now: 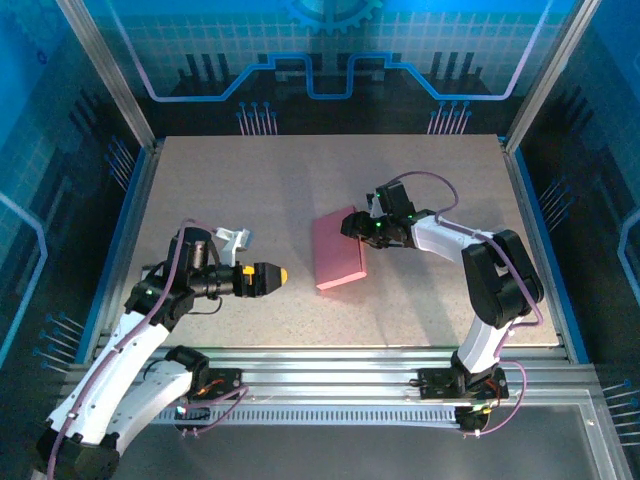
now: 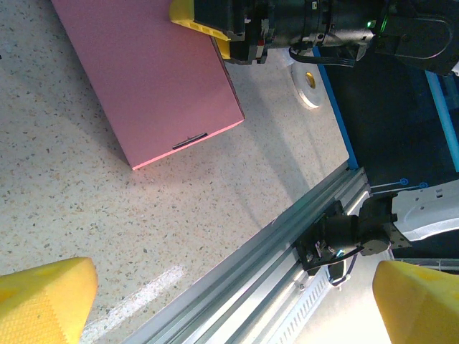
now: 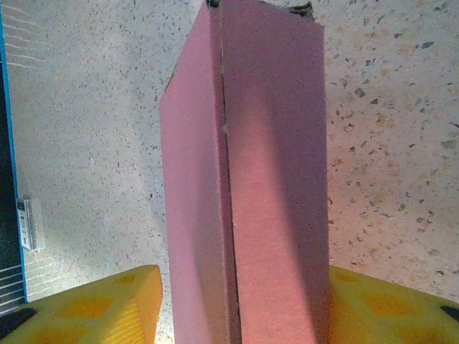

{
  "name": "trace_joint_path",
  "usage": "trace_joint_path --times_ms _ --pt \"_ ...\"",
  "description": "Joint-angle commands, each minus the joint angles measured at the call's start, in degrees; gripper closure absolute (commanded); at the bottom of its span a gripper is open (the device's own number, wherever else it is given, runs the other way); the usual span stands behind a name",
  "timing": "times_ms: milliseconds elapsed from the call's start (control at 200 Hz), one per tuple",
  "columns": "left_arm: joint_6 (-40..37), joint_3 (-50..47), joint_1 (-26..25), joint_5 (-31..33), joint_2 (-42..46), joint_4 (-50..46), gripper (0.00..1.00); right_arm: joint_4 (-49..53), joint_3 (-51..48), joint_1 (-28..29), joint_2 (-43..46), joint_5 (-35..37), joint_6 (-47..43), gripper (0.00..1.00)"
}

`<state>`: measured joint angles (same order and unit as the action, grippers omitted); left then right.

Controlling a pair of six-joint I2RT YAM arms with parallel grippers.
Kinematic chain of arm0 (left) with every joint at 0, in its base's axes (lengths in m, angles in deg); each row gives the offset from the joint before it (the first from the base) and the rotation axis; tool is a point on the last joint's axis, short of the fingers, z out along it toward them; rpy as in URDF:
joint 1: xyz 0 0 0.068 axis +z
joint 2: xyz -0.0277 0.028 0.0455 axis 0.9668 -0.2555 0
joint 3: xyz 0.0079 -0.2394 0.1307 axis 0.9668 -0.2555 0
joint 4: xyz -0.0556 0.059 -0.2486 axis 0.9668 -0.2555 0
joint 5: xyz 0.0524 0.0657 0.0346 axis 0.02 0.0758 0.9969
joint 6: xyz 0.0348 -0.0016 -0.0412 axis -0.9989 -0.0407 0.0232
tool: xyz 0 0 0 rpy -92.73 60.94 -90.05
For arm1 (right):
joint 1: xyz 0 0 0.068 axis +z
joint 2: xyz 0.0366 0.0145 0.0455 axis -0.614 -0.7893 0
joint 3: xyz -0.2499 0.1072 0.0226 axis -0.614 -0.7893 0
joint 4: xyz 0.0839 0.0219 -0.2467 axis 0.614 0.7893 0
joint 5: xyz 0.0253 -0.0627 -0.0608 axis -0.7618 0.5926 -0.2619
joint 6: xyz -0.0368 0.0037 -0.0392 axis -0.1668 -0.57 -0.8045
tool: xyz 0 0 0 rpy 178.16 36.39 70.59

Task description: Fold the paper box

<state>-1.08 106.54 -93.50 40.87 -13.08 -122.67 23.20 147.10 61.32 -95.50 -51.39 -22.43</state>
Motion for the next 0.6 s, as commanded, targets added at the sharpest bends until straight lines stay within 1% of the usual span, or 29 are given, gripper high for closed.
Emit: trace_joint_path --times_ms 0,400,595 --pt "0.35 -0.61 0.56 0.24 0.04 -0.75 0.01 -0.02 -0.31 -0.77 -0.85 1.72 -1.13 0.42" --pt "-0.10 -0.03 0.60 1.65 -0.57 -1.35 0.01 2.70 -0.85 -0.78 0.73 5.28 -4.11 0.36" --pt "-0.49 1.29 0.57 4.15 -1.38 -2.41 0.01 4.37 -1.37 -0.75 2.26 7.16 -6.29 0.34"
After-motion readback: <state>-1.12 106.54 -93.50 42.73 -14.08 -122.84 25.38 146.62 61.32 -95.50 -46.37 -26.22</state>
